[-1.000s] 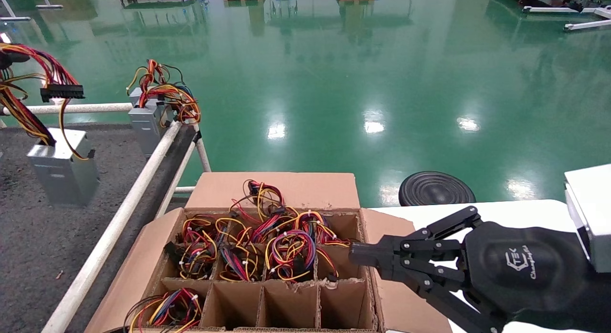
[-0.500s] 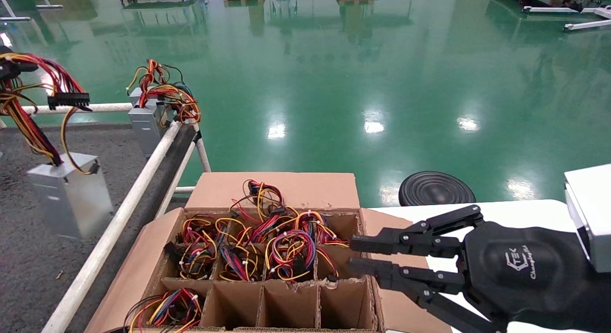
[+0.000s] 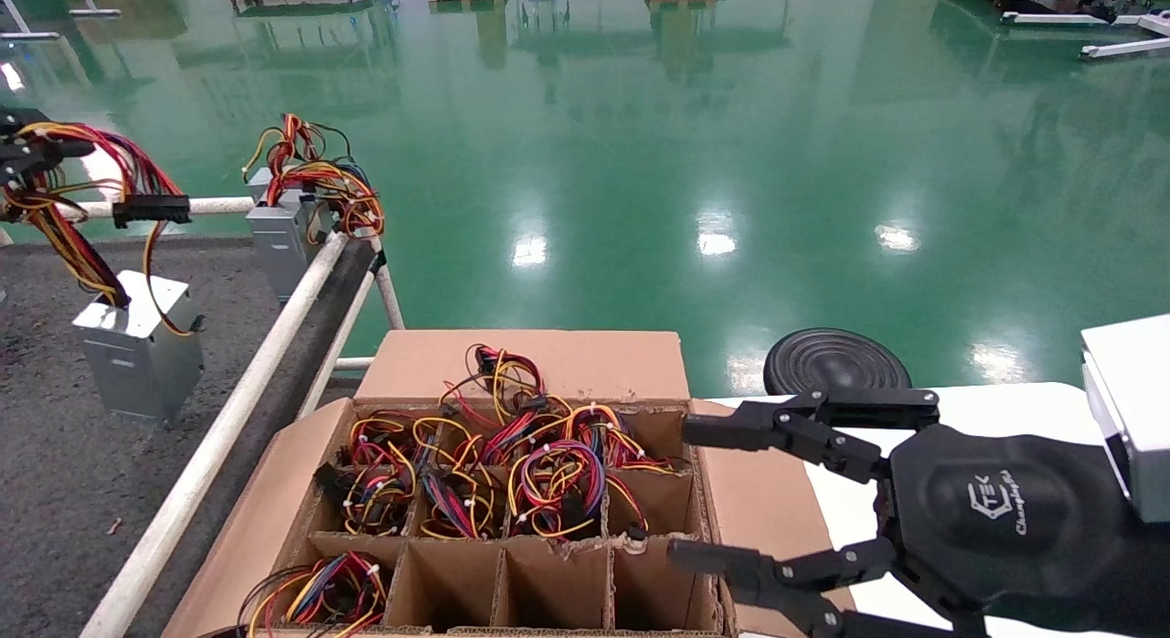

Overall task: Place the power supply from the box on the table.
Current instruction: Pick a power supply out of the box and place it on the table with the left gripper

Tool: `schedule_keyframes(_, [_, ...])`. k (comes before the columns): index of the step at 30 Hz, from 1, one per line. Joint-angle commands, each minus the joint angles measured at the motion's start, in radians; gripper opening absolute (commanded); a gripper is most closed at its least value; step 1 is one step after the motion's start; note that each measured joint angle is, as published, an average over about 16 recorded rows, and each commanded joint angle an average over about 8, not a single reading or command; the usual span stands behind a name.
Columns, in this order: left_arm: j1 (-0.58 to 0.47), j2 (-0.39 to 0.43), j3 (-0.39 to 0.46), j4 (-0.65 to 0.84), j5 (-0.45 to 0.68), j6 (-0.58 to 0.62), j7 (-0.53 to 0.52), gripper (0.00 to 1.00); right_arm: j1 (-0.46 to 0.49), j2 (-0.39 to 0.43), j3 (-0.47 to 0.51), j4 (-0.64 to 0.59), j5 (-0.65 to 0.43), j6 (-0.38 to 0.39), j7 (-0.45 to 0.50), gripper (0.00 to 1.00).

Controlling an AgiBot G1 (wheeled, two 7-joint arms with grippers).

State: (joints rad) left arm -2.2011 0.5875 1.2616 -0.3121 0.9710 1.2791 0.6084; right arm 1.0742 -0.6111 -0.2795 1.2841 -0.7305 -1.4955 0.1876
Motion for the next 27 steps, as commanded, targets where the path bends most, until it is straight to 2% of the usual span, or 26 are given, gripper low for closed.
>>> schedule_keyframes(1, [0.005,0.001,-0.001,-0.002,-0.003,0.002,-0.002,0.0,0.0,0.0,0.0,0.0,0.0,0.0,0.0,1.0])
schedule_keyframes(27, [0.048,-0.025,-0.012,-0.016,-0.03,0.022,-0.018,0.0,0.0,0.0,0.0,0.0,0.0,0.0,0.0,1.0])
